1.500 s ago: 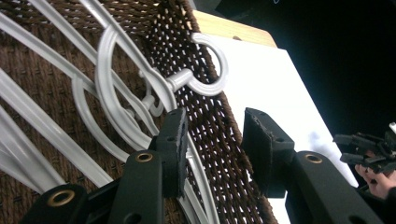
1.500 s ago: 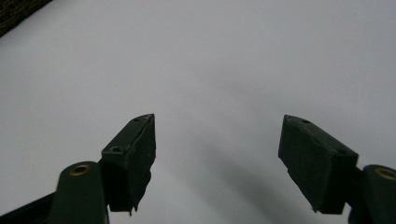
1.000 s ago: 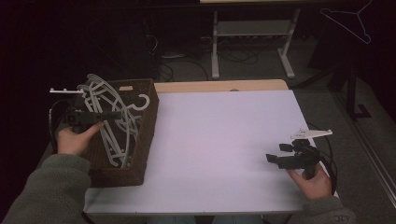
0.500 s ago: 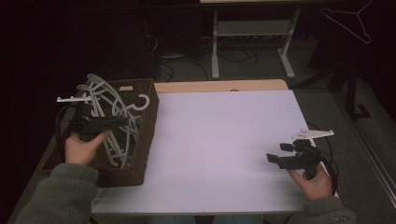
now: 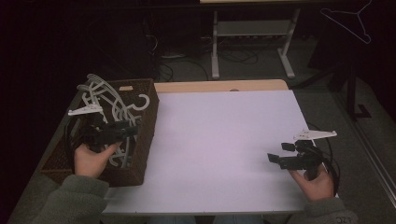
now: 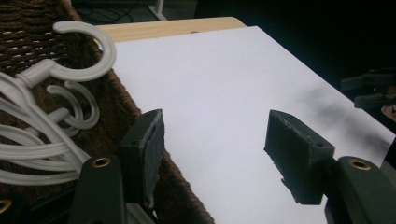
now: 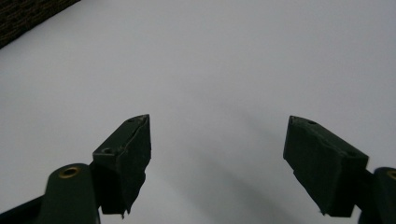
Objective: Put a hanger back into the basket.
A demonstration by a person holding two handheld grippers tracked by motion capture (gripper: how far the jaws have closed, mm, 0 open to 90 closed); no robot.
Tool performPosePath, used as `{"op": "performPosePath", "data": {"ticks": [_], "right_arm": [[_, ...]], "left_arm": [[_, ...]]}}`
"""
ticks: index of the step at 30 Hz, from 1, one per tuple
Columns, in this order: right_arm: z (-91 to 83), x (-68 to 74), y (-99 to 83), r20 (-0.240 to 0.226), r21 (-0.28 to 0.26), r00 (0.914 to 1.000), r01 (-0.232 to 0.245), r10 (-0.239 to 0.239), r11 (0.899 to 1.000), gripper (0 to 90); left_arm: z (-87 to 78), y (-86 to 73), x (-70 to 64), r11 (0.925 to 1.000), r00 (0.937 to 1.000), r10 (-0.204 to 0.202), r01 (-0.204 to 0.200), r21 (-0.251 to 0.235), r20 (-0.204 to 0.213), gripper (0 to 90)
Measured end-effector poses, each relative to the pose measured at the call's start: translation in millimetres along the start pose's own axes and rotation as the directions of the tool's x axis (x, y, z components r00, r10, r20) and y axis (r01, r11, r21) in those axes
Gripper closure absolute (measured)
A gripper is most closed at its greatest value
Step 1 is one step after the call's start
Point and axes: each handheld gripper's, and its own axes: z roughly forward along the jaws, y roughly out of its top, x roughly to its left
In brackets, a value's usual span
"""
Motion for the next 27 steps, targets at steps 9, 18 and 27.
{"op": "performPosePath", "data": {"ticks": [9, 18, 27], "right_arm": [[-1.9, 0.6, -0.9, 0.002, -0.007, 1.0000, 0.003, -0.003, 1.000, 21.4], [-4.2, 1.4, -2.0, 0.002, -0.011, 1.0000, -0.001, 0.001, 1.000, 21.0], [-6.2, 2.2, -3.2, 0.007, -0.023, 1.0000, 0.005, -0.005, 1.000, 20.3]], "left_arm": [[4.1, -7.7, -20.2, 0.9988, 0.9988, 0.048, -0.048, -0.005, 0.006, 33.5], [10.6, -14.9, -37.4, 0.9941, 0.9941, 0.108, -0.108, 0.000, -0.010, 32.0], [15.3, -23.4, -46.4, 0.9915, 0.9914, 0.129, -0.130, -0.008, -0.022, 30.2]]}}
